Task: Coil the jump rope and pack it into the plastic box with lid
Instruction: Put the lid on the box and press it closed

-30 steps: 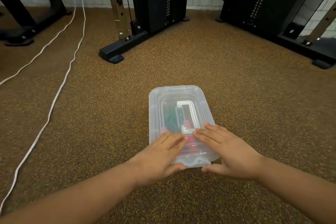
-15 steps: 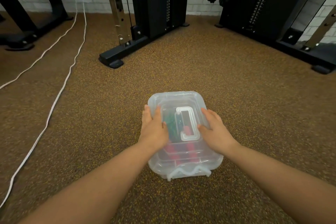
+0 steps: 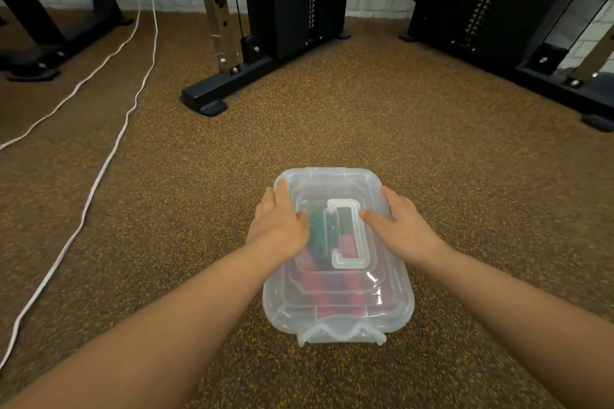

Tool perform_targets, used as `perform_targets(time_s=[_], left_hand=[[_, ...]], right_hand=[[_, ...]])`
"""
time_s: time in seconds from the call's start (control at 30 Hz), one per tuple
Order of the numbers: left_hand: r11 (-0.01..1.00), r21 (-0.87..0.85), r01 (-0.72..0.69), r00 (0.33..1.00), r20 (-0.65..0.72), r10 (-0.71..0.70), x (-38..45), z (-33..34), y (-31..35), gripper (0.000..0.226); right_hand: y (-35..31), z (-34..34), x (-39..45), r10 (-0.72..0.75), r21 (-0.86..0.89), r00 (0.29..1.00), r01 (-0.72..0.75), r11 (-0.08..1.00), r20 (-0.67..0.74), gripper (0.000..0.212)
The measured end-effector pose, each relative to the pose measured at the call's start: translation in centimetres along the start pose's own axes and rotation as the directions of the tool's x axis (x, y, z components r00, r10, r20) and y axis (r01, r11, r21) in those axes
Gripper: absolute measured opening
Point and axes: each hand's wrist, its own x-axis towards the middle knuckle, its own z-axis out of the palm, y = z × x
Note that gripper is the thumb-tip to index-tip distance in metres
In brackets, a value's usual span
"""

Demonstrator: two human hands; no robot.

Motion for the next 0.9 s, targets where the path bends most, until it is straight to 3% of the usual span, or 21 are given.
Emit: perform_targets(time_s=[0.07,0.27,0.33,0.43,0.5,0.57,0.73,0.83,0.9], left_hand=[[0.997,0.061,-0.052,0.998,-0.027,0.053,1.4,-0.1,-0.1,0.065],[0.971,0.166,-0.172,0.984,-0.013,0.177,6.4,-0.9,1.3,0.050],[0.991,0.077,-0.111,0.994,0.029,0.109,7.9,-1.5,2.0,0.046],[1.000,-0.010,0.027,0.991,0.128,-0.025,10.0,-2.4,2.6,0.054],[0.993,-0.056,0.105,0.978,0.187,-0.093,10.7,-2.7,2.7,0.064],[0.984,-0.096,0.152,0.968,0.215,-0.129,11.3,-2.8,2.6,0.071],[0.934,-0.259,0.246,0.941,0.294,-0.167,12.3,-2.2,2.2,0.065],[0.869,-0.397,0.295,0.906,0.405,-0.123,12.4,-2.3,1.7,0.068],[0.840,-0.461,0.284,0.916,0.389,-0.097,12.3,-2.2,1.3,0.067]], right_hand=[[-0.4,-0.1,2.0,0.003,0.089,1.000,-0.001,0.996,-0.026,0.080],[-0.8,0.4,7.2,0.062,0.312,0.996,-0.037,0.949,-0.068,0.048],[-1.0,0.2,8.6,0.118,0.357,0.992,-0.096,0.929,-0.041,0.047],[-0.9,0.1,10.4,0.220,0.416,0.974,-0.224,0.881,0.059,0.070],[-0.8,0.1,11.1,0.238,0.457,0.965,-0.260,0.851,0.107,0.073],[-0.7,0.0,11.8,0.230,0.476,0.960,-0.280,0.834,0.162,0.070],[-0.1,-0.1,13.2,0.184,0.490,0.922,-0.341,0.802,0.339,0.056],[0.3,0.0,13.1,0.122,0.548,0.939,-0.290,0.785,0.322,0.047],[0.6,0.1,13.1,0.073,0.601,0.967,-0.209,0.771,0.243,0.049]])
